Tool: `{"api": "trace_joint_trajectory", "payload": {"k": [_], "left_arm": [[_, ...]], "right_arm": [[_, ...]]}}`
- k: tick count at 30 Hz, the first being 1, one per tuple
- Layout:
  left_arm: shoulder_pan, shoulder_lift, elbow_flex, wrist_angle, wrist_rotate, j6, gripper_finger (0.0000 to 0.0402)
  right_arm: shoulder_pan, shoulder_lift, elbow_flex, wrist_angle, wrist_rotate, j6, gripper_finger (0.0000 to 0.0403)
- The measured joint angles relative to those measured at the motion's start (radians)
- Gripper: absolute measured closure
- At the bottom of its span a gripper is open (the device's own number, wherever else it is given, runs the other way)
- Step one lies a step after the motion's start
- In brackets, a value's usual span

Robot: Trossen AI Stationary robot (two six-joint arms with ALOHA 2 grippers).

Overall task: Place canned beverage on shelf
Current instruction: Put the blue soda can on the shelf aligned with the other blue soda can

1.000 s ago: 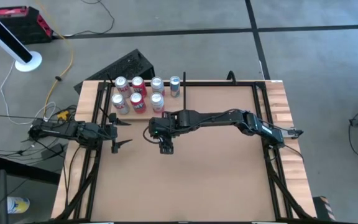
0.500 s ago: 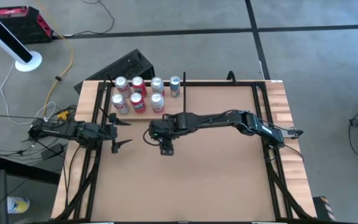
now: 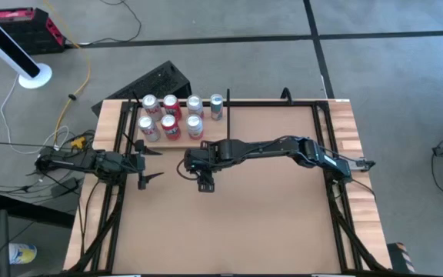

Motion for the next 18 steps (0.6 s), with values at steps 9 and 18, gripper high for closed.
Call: {"api": "trace_joint_trajectory", "payload": {"k": [9, 18], "left_arm": [[0.000, 0.000, 0.000, 0.000, 0.000, 0.000, 0.0065], [0.000, 0.000, 0.000, 0.000, 0.000, 0.000, 0.0065]], "right_arm": [[-0.001, 0.000, 0.044, -0.063, -0.001, -0.023, 0.0140], [-0.033, -0.083, 0.091, -0.092, 0.004, -0.076, 0.0140]]}}
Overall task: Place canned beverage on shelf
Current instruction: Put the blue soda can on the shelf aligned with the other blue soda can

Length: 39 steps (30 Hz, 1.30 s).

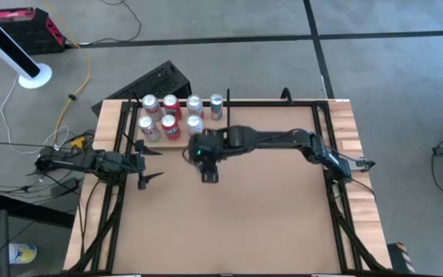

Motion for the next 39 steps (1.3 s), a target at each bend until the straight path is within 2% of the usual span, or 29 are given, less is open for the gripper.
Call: {"api": "trace_joint_trajectory", "payload": {"k": [7, 14, 20, 27, 39], "left_arm": [[0.000, 0.000, 0.000, 0.000, 0.000, 0.000, 0.0065], [0.000, 0.000, 0.000, 0.000, 0.000, 0.000, 0.0065], [0.000, 0.000, 0.000, 0.000, 0.000, 0.000, 0.0065], [0.000, 0.000, 0.000, 0.000, 0.000, 0.000, 0.0065], [0.000, 0.000, 0.000, 0.000, 0.000, 0.000, 0.0065]], "right_arm": [[-0.090, -0.070, 0.001, -0.013, 0.004, -0.057, 0.0140], [-0.203, -0.066, 0.001, -0.022, -0.070, -0.115, 0.0140], [-0.284, -0.062, 0.000, -0.026, -0.083, -0.138, 0.0140], [-0.342, -0.061, -0.003, -0.039, -0.140, -0.141, 0.0140], [-0.372, -0.004, -0.015, -0.050, -0.136, -0.138, 0.0140]]}}
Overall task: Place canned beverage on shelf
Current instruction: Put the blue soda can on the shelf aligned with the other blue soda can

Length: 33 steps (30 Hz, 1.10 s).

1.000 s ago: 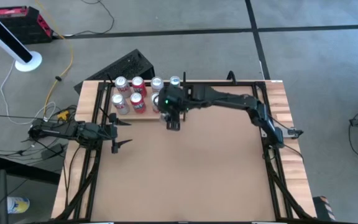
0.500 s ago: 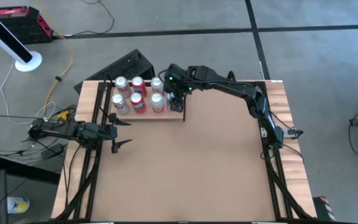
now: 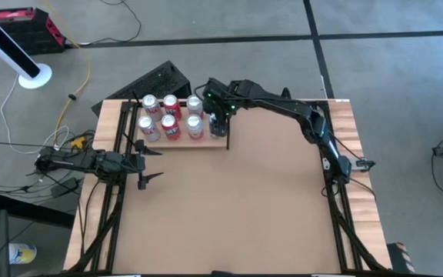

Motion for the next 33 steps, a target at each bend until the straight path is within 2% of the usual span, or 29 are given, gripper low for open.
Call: {"api": "trace_joint_trajectory", "payload": {"k": [20, 27, 33], "left_arm": [[0.000, 0.000, 0.000, 0.000, 0.000, 0.000, 0.0065], [0.000, 0.000, 0.000, 0.000, 0.000, 0.000, 0.0065], [0.000, 0.000, 0.000, 0.000, 0.000, 0.000, 0.0065]], "right_arm": [[-0.003, 0.007, 0.000, 0.008, 0.013, 0.005, 0.0140], [-0.002, 0.007, 0.000, 0.007, 0.037, 0.006, 0.0103], [-0.001, 0.005, 0.001, 0.010, 0.034, 0.012, 0.0096]]}}
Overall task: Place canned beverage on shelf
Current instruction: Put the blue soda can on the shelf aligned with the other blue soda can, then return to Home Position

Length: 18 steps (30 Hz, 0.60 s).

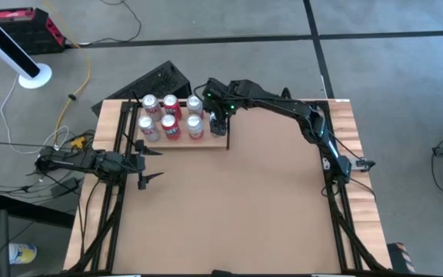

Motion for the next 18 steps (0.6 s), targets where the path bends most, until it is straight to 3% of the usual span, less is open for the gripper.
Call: {"api": "trace_joint_trajectory", "payload": {"k": [18], "left_arm": [[0.000, 0.000, 0.000, 0.000, 0.000, 0.000, 0.0065]], "right_arm": [[0.006, -0.049, 0.015, -0.025, -0.003, 0.017, 0.0093]]}}
